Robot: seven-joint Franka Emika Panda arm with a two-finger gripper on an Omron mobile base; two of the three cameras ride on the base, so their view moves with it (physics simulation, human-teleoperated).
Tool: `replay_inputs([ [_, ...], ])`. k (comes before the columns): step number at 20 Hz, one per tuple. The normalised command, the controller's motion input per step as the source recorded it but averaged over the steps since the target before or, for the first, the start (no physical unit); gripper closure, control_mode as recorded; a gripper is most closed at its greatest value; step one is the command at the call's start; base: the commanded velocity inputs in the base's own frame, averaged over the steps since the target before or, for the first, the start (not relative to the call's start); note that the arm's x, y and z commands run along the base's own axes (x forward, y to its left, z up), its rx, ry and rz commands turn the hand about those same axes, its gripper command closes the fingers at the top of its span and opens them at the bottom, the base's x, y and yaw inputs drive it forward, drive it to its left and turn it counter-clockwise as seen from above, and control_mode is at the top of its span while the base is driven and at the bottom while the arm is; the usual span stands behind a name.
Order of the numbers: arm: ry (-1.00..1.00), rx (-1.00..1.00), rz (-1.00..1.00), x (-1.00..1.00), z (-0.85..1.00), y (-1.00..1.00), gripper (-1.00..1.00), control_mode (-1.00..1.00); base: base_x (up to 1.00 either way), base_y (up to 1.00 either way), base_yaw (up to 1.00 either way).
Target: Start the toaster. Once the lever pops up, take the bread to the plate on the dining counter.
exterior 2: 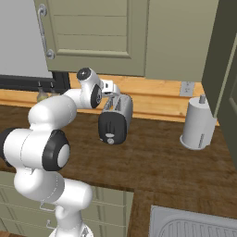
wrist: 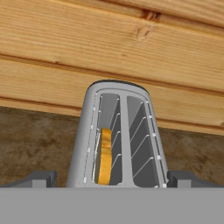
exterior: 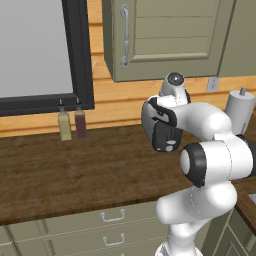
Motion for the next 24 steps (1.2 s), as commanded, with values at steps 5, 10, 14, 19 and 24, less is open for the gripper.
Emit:
replay_inputs([
  [5, 0.00, 0.00, 0.00, 0.00, 0.00, 0.00, -1.00, -1.00, 0.00, 0.00, 0.00],
  [10, 0.00, 0.00, 0.00, 0.00, 0.00, 0.00, -1.00, -1.00, 0.00, 0.00, 0.00],
  [14, 0.00, 0.00, 0.00, 0.00, 0.00, 0.00, -1.00, -1.00, 0.00, 0.00, 0.00],
  [19, 0.00, 0.00, 0.00, 0.00, 0.00, 0.00, -1.00, -1.00, 0.00, 0.00, 0.00],
  [24, 0.00, 0.00, 0.00, 0.00, 0.00, 0.00, -1.00, -1.00, 0.00, 0.00, 0.00],
])
